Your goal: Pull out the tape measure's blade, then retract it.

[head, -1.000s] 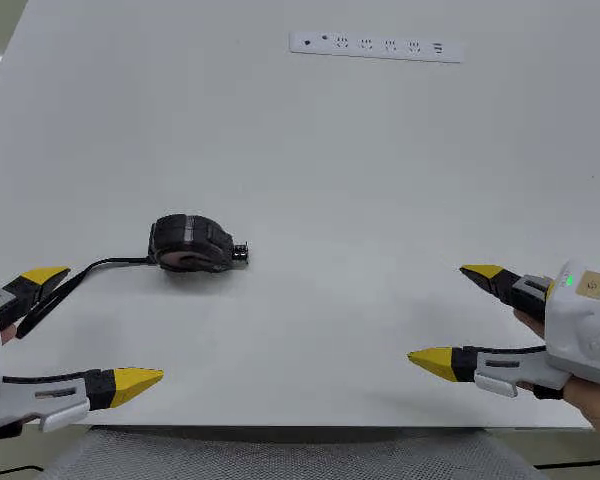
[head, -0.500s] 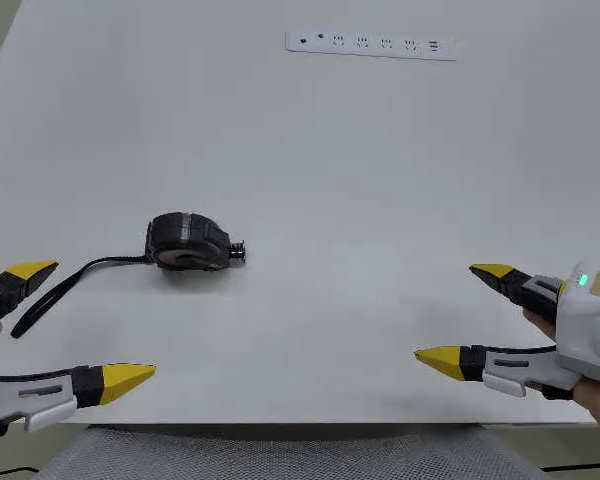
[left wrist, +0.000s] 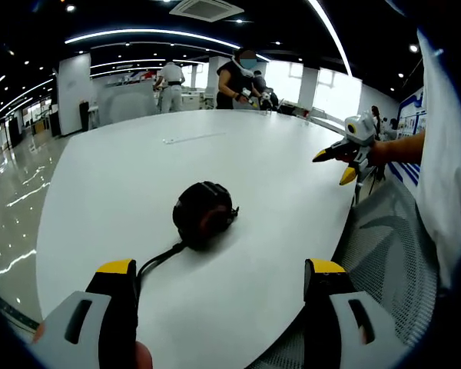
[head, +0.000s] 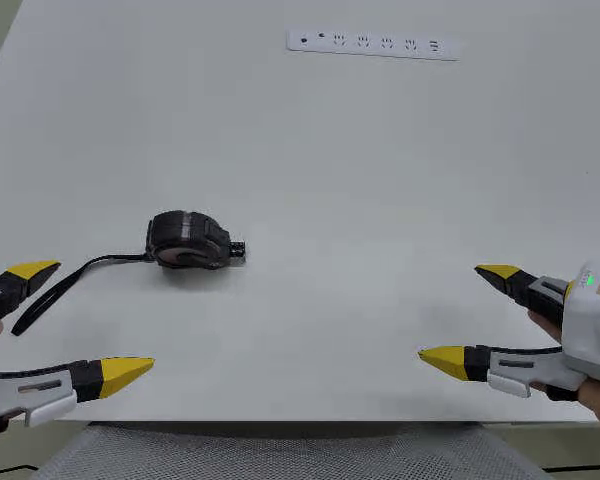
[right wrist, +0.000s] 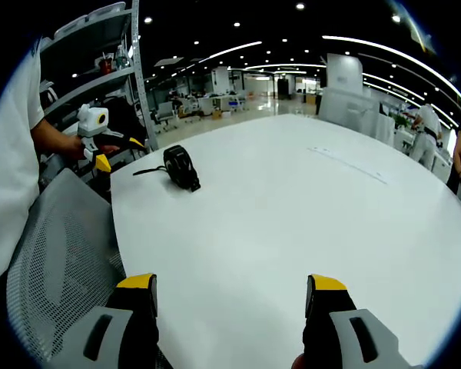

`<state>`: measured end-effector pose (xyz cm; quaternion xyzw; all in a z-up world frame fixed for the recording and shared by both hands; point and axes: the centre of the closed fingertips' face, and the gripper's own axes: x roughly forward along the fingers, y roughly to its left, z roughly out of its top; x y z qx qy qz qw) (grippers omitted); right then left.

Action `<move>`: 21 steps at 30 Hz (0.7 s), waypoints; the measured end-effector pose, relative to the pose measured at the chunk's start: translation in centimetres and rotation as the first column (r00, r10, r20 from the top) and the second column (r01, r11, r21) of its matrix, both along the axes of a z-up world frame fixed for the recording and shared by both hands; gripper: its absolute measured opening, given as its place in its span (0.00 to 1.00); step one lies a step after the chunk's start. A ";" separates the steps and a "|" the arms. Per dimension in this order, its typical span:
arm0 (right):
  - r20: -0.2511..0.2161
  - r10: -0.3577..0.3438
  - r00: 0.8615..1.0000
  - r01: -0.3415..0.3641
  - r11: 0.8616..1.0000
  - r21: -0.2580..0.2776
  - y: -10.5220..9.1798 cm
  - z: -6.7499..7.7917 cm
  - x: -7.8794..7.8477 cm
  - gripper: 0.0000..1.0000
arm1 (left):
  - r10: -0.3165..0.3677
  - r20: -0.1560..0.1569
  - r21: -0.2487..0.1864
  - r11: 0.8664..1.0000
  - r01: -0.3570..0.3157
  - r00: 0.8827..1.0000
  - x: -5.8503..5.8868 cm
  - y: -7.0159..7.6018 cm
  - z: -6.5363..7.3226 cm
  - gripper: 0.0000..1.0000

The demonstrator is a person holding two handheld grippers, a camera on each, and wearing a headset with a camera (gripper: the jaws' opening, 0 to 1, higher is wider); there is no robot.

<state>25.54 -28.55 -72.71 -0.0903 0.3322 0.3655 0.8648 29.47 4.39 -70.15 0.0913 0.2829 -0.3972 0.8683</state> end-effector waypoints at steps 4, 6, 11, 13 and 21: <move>0.000 0.002 1.000 -0.002 1.000 0.001 0.0 0.0 0.0 0.78 | 0.011 -0.026 -0.033 0.999 -0.011 1.000 -0.4 -0.5 0.0 0.89; 0.000 0.003 1.000 -0.003 1.000 -0.002 0.0 0.0 0.0 0.78 | -0.007 -0.023 -0.024 1.000 0.006 1.000 -0.5 -0.6 -0.3 0.88; -0.001 0.001 1.000 -0.001 1.000 -0.002 -0.3 -0.1 0.0 0.77 | 0.002 -0.028 -0.033 0.999 -0.003 1.000 -0.4 -0.3 -0.3 0.88; -0.004 0.001 1.000 -0.001 1.000 -0.002 -0.2 -0.2 -0.1 0.77 | 0.006 -0.031 -0.035 0.999 -0.007 1.000 -0.3 -0.2 -0.3 0.89; -0.008 0.017 1.000 -0.017 1.000 -0.001 0.3 -0.3 -0.2 0.77 | 0.021 -0.018 -0.050 0.999 -0.022 1.000 0.1 -0.3 0.1 0.93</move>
